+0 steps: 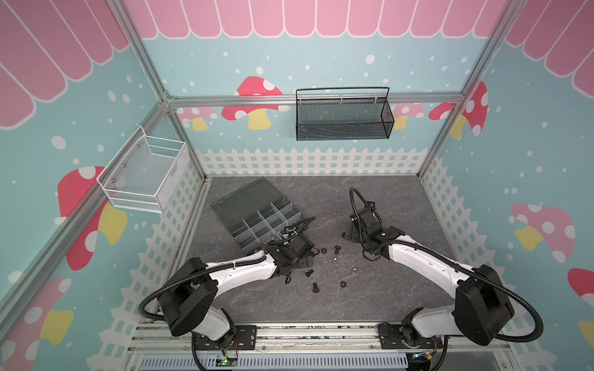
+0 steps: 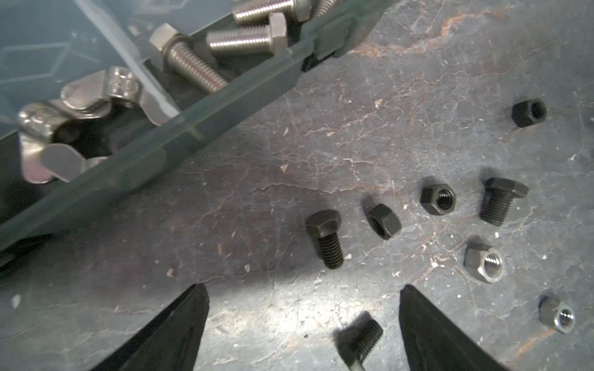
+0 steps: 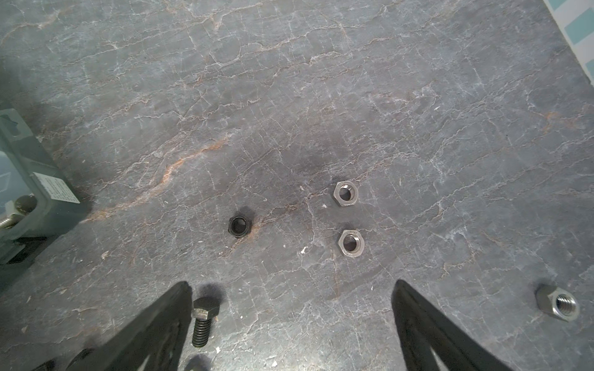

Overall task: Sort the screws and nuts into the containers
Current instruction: 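Lower the left gripper over a black bolt while the right gripper hovers above black nuts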

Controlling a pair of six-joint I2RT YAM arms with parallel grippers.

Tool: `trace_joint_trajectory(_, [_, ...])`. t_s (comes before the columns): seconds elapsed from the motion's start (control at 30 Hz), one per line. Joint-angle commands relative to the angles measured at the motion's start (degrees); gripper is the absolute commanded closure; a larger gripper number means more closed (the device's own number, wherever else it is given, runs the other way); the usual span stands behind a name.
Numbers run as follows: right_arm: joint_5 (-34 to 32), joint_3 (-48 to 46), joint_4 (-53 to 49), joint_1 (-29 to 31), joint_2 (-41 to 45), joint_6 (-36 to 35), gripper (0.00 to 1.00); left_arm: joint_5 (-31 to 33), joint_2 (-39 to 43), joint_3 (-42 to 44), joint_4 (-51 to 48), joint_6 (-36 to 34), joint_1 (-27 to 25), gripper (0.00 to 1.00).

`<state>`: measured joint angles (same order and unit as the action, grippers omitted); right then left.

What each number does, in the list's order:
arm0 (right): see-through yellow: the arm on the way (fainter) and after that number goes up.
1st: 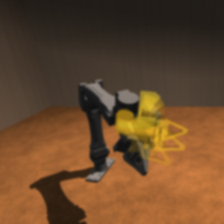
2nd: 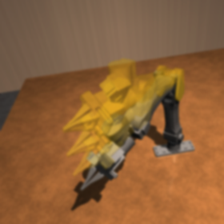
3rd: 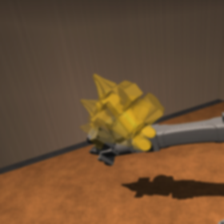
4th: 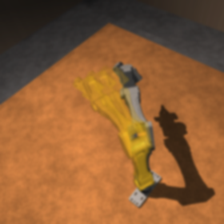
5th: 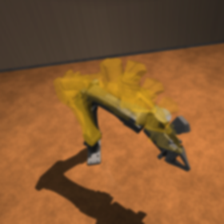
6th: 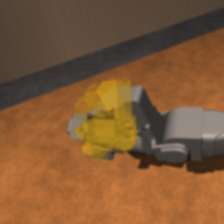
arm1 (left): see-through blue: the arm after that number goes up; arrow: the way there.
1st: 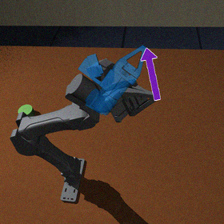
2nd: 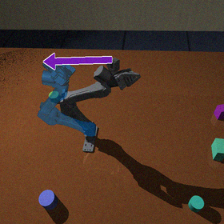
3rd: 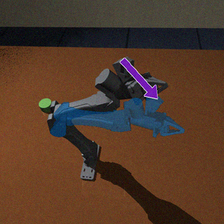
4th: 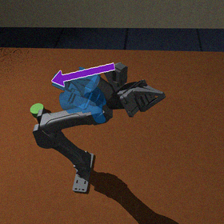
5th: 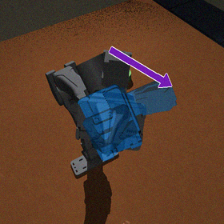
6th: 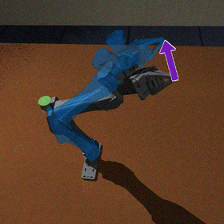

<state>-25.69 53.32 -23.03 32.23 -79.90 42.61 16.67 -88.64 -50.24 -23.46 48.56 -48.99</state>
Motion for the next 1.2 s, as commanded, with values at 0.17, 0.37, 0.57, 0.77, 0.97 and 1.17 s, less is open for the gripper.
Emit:
trace_joint_trajectory(0.17, [-0.9,-1.6,1.4,-0.7,1.7,1.4,0.02,-1.7,-5.2,-4.0,1.0,-0.5,-0.1,0.16])
trace_joint_trajectory(0.37, [-0.5,-1.5,1.4,-0.9,2.5,1.1,0.02,-3.4,-7.7,-5.0,1.9,-0.7,0.6,0.24])
trace_joint_trajectory(0.57, [-0.2,-1.6,1.4,-0.9,2.3,1.2,0.02,-3.9,-9.4,-5.7,1.8,-1.1,0.9,0.29])
trace_joint_trajectory(0.77, [0.2,-1.5,1.6,-1.0,1.7,1.0,0.02,-4.6,-10.9,-6.3,0.9,-1.3,2.2,0.36])
trace_joint_trajectory(0.97, [0.9,-1.2,2.9,-1.2,1.0,0.6,0.02,-3.4,-11.6,-7.2,-2.7,-2.1,2.5,0.41])
trace_joint_trajectory(1.17, [1.1,-0.9,2.8,-1.3,0.0,0.5,0.02,-4.2,-13.5,-8.6,-4.6,-3.4,3.3,0.46])
